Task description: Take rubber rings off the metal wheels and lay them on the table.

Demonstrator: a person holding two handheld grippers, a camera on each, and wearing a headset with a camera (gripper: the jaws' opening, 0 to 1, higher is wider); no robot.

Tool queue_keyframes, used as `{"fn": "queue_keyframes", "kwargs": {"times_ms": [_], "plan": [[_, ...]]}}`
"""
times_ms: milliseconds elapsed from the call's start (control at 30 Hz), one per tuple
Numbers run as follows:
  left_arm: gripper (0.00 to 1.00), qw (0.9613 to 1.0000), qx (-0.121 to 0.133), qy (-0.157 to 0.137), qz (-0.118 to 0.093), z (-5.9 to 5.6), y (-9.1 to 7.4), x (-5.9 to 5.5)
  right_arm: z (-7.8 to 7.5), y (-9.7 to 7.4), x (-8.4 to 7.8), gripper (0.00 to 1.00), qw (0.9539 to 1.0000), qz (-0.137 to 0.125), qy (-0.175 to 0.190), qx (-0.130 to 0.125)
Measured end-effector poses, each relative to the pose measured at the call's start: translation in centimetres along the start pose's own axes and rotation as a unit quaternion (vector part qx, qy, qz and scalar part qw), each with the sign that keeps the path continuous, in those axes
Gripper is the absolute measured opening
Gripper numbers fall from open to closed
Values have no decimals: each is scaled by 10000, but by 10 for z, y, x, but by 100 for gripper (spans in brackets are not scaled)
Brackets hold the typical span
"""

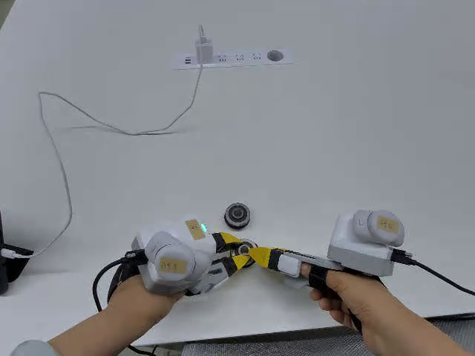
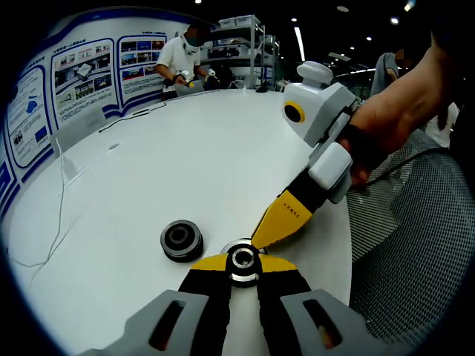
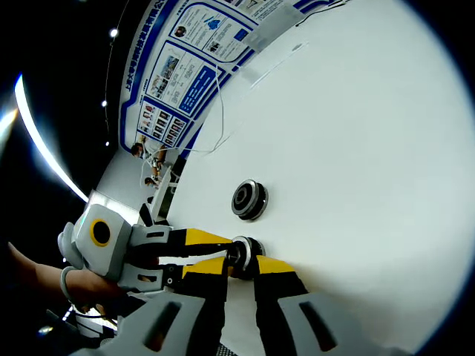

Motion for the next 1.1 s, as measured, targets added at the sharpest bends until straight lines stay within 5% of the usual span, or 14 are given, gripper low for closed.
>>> {"fn": "queue_keyframes", "kwargs": {"times_ms": [1100], "plan": [[13, 10000, 5, -28, -40, -2, -2, 1, -4, 1, 4, 4, 9995, 205, -171, -143]]}}
Point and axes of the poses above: the centre of the closed fingertips' face, and the gripper's own axes: y roughly forward along the fingers, z roughly to its left, x roughly out of its top, the point moved 8 cm from there along -y, roughly backward along the fingers, and after that the axes turned 3 degrees about x, right-handed, at the moved point
